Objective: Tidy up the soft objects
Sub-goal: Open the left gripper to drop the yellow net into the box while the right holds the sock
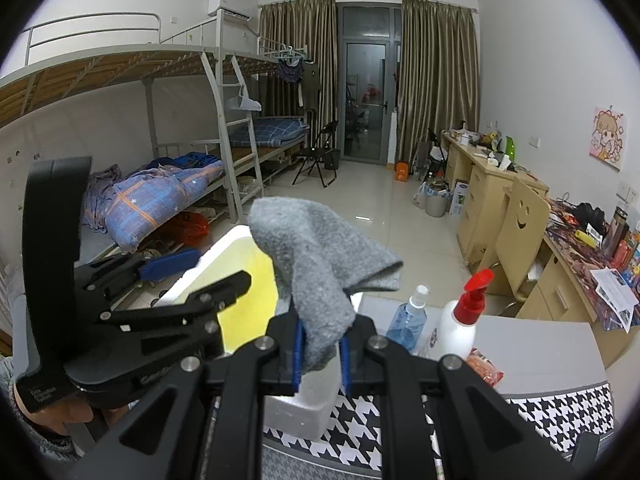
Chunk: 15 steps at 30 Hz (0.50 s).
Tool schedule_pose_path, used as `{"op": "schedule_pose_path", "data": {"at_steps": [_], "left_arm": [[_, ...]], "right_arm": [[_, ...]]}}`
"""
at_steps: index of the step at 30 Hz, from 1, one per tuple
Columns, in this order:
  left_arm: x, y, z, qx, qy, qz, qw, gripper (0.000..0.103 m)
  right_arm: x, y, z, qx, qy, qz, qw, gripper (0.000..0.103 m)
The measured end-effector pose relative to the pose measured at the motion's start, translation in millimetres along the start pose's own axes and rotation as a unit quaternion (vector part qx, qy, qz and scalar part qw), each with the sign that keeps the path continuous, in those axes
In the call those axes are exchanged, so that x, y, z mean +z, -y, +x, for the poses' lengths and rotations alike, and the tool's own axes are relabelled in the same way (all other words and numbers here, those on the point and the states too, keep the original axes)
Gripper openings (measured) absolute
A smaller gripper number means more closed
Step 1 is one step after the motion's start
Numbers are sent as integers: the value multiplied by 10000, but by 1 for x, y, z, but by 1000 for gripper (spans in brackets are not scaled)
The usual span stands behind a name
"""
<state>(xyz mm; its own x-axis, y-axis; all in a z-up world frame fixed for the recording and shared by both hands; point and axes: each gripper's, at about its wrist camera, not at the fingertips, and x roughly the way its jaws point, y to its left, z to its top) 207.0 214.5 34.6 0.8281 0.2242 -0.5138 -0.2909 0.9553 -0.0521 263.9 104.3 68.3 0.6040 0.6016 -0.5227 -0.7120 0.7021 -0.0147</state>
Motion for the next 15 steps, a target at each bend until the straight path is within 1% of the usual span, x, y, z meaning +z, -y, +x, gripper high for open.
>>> {"op": "schedule_pose_path", "data": {"at_steps": [2,4,7,11,13,15], "left_arm": [[0,-3,-2,80,30,-19,10000,71],[0,-6,-5,181,104,-61,9998,82],[0,-10,-11,399,263,-77,9988,93],[1,-16,-19,516,343,-154,9980,96],[0,-17,-22,559,401,-152,9975,100],[1,-19,-25,634,432,-150,9969,102]], "right_arm": [[0,0,3,7,-16,6,10000,18],[0,-2,5,48,-44,8,10000,18],[1,-4,8,61,-55,-12,10000,18],[1,-7,11,78,-95,-83,9999,18],[1,-7,13,99,-115,-71,9999,18],[2,-8,15,115,-144,-61,9998,18]]}}
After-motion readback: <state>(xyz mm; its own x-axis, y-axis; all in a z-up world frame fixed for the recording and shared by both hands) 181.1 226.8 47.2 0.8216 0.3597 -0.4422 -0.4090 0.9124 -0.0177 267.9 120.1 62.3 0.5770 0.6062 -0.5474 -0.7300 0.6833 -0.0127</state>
